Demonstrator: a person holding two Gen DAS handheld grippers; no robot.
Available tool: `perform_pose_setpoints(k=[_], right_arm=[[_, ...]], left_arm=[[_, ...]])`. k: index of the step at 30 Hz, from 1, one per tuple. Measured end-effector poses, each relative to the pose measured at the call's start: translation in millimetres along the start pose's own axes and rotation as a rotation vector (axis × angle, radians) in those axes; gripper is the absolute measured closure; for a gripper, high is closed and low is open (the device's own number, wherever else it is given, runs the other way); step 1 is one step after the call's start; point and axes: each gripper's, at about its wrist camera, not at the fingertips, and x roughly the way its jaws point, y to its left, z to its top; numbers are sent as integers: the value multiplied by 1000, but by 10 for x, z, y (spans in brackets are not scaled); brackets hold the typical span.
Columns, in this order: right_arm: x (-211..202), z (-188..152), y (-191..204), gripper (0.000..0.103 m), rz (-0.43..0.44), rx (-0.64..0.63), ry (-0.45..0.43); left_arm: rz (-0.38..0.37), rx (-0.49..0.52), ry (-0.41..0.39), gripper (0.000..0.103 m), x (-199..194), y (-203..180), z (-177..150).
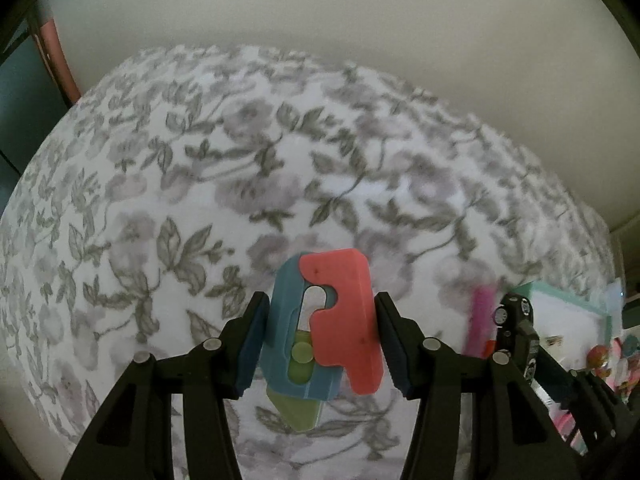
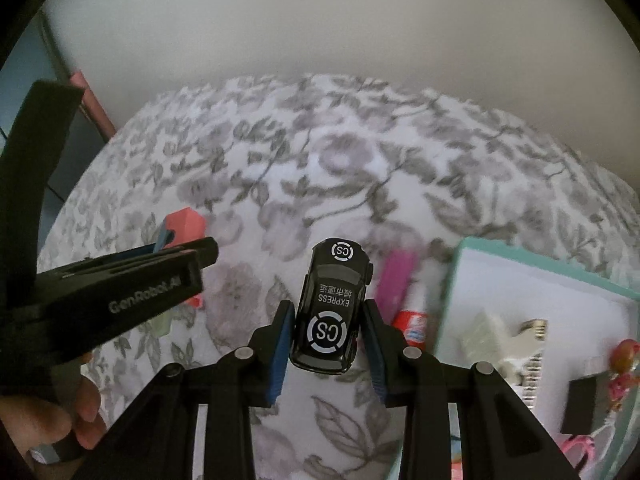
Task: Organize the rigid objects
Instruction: 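Lift the box cutter and toy car and carry both over the tray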
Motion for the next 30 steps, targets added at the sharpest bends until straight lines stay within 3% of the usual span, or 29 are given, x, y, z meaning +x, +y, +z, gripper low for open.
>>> perform_pose_setpoints(k=[13,22,30], right_arm=[[-705,46,-794,67,-77,122,-109],[-886,-144,-1509,67,-154,229,-93],[-989,-335,-2084,67,-225,304,-64]], left_arm=[[-115,99,-129,48,-546,-753,59],[-259,186,-83,48,-557,-1476,-166],[-299,296,-32,48,-496,-2100,-458]])
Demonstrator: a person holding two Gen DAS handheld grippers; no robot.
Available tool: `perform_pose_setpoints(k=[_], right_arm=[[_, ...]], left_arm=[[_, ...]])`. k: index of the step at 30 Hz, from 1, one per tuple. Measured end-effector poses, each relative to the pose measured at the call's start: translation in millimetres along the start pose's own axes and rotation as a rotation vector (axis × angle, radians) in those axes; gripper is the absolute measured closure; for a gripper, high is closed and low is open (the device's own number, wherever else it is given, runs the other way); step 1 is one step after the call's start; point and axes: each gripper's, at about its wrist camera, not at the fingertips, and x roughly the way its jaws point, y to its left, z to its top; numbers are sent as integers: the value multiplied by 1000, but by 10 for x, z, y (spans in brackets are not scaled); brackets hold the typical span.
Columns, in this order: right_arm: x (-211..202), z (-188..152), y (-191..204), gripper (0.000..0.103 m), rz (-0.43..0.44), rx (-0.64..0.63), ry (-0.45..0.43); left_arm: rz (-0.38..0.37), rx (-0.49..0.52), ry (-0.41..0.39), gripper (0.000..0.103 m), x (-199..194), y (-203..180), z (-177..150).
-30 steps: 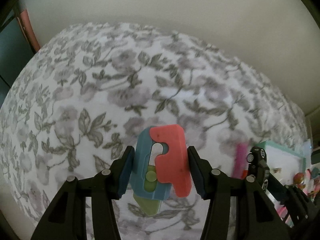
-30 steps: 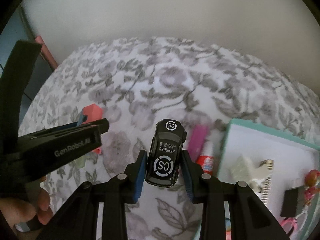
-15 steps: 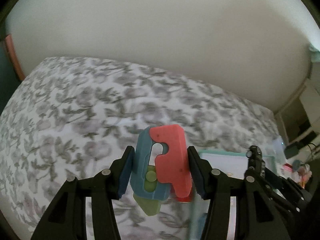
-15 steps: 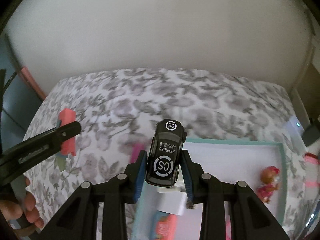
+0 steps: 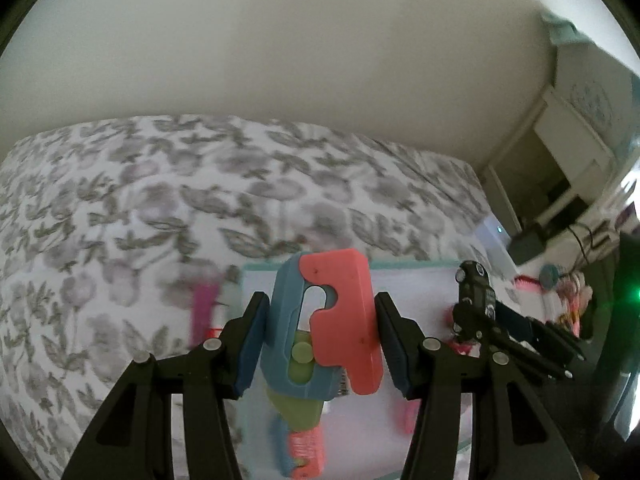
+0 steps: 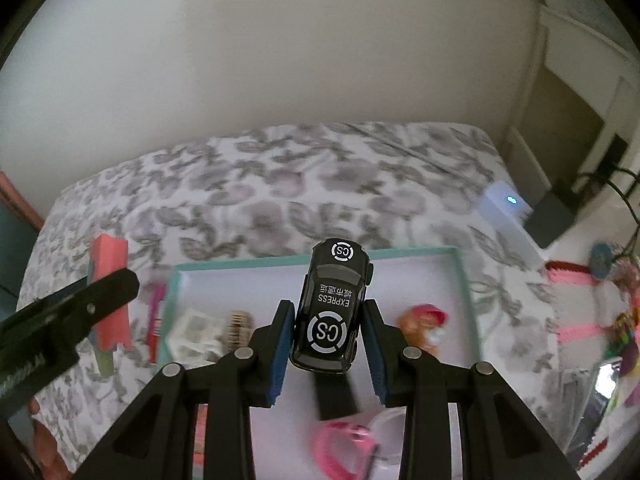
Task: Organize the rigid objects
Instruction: 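Lift the box cutter and toy car and carry both over the tray, then lower the box cutter and toy car into the tray and open both tools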
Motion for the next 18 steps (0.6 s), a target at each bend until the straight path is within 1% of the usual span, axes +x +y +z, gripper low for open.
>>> perform_pose_setpoints(k=[5,10,15,18], right_arm=[[69,-47,-269,67,-27,31,28],[134,-96,-419,67,-34,51,52],[202,-129,-469,66,-39,48,73],[234,-144,-494,66,-40,49,86]], left_arm=[[-10,50,49,48,181,-259,-84],[-7,95,96,48,357,-455,-170],[5,113,130,47,476,-536,-232],[1,107,146,48,526,-531,-253]])
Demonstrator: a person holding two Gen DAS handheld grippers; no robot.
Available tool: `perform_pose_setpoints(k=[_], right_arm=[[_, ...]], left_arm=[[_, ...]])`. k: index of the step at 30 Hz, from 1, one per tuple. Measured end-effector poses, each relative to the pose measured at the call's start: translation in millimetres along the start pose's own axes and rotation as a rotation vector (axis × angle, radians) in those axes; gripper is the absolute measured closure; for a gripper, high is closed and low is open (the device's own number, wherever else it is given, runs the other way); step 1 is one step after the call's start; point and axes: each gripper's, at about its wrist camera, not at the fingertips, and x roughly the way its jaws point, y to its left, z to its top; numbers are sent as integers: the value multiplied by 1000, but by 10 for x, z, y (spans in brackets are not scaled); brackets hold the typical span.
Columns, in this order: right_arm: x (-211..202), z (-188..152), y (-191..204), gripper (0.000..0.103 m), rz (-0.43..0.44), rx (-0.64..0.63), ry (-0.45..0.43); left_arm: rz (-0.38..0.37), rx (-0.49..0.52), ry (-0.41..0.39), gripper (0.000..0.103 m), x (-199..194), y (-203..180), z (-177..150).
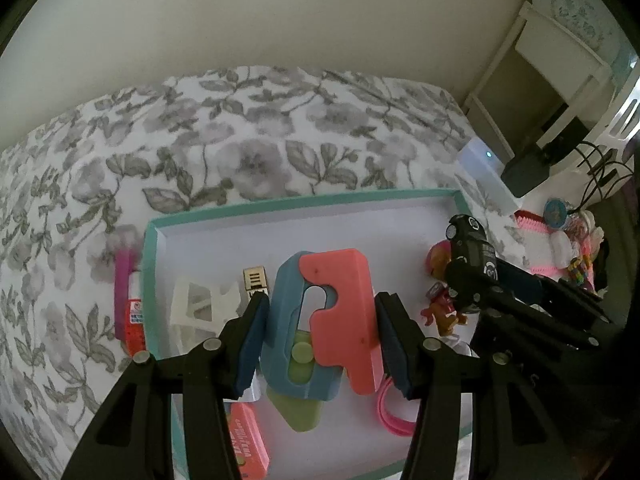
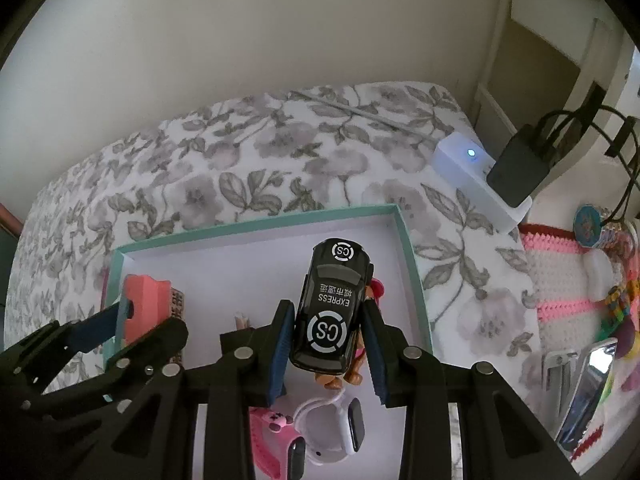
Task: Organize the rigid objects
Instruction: 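Lower the box cutter and toy car into the tray and open both tools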
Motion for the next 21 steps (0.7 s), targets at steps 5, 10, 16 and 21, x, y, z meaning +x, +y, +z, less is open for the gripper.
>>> perform_pose_setpoints(k=[5,10,16,21], right_arm=[[26,-15,3,66,-4,-2,11],[42,-26,6,66,-14,-7,19],[80,-40,17,66,-27,-22,35],[-16,-10,44,66,-22,-31,8]], left_arm=[[-7,-15,20,47,62,23,-18],[-9,-34,45,47,121,60,-36],[-22,-63,47,47,98,121,-16],[-17,-71,18,47,-15,179,26]])
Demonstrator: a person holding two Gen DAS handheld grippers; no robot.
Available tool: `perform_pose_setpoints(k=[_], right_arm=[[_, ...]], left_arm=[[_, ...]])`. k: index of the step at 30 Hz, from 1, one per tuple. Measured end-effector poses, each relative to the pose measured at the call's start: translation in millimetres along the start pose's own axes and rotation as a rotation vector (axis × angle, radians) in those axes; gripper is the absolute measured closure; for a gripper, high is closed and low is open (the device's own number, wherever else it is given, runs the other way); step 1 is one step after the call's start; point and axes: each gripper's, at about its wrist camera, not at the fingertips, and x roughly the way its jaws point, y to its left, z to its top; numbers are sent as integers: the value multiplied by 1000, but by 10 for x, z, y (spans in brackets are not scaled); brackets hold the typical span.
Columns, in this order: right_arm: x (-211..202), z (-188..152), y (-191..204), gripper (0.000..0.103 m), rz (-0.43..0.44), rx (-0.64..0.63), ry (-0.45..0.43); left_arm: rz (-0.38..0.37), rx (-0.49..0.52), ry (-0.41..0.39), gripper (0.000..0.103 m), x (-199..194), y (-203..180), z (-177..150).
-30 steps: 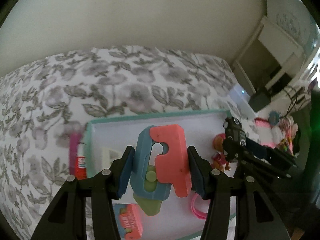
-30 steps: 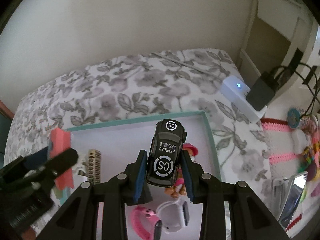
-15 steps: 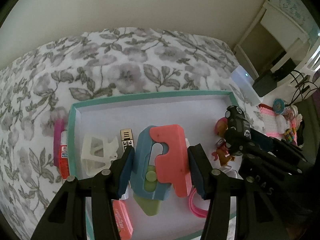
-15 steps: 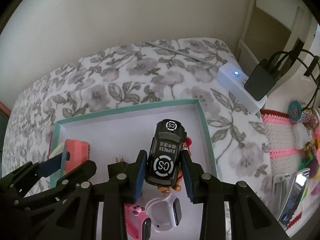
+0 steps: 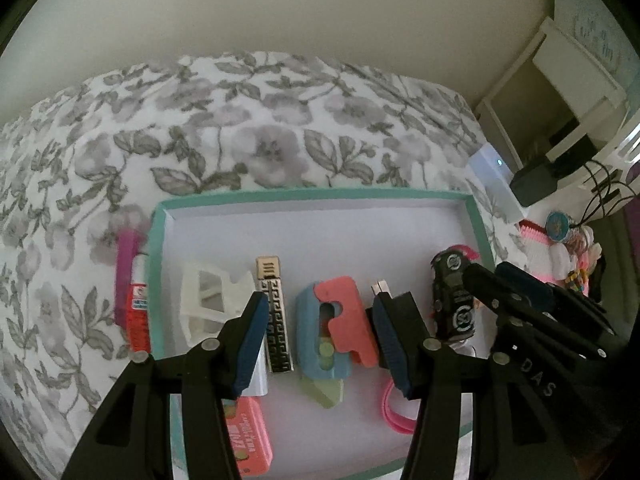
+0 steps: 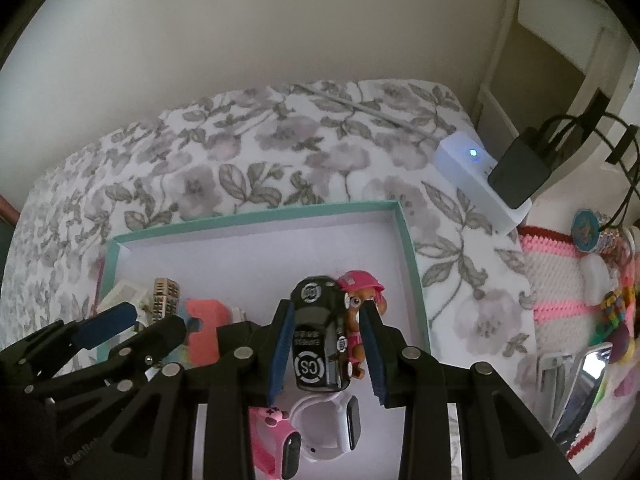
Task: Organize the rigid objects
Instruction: 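Lower the box cutter and toy car into the tray and open both tools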
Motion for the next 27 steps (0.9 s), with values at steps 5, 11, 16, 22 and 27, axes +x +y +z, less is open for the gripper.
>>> perform_pose_setpoints(k=[5,11,16,22,27], right_arm=[[-152,47,8,66,17,5,-40],[-288,83,17,66,42,10,-78],[-263,88,56,66,39,2,-75],[-181,82,122,59,31,-9,-57],[-106,66,147,45,32,-6,-45]], left_arm=[[6,-20,-57,47,-192,89,54],[36,-54,-105,47,-332,236,88],[83,-85,-119,42,-340,363,84],[142,-107,-111,40,-296,482,71],[181,-115,-110,40,-276,554,59]])
